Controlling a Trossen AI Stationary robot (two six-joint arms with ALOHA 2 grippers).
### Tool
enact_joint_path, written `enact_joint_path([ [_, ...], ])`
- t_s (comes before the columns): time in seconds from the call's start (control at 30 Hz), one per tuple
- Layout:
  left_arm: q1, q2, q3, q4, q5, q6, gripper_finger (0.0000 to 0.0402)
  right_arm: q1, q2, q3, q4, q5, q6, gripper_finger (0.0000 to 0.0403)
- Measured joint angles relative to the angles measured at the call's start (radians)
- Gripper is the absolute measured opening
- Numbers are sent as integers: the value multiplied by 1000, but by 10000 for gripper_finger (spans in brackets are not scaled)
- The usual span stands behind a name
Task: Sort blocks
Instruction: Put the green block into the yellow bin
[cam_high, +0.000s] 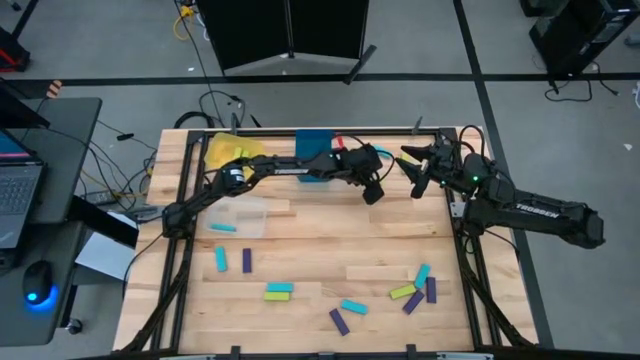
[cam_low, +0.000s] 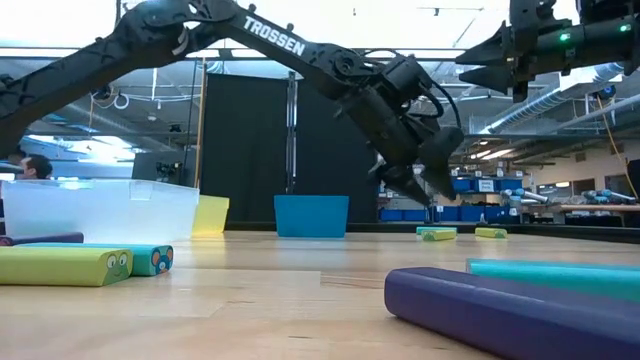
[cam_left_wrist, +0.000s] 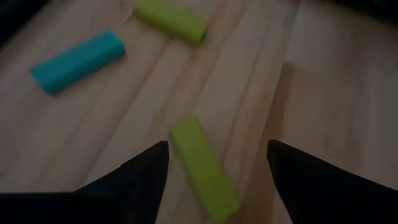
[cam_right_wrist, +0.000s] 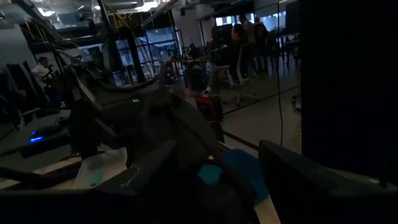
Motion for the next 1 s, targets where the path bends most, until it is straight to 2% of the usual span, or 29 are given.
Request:
enact_joint_path([
  [0.13, 1, 34, 39, -20, 12, 2, 302, 0, 0, 0, 1, 0, -5, 234],
  [0.37, -5, 48, 40, -20, 39, 3, 321, 0, 0, 0, 1, -1, -7, 234],
  [0.87, -5, 112, 43, -2, 65, -1, 320, -1, 3, 0, 2, -1, -7, 234],
  [1.0, -5, 115, 43, -3, 64, 3, 301, -2, 3, 0, 2, -1, -7, 234],
])
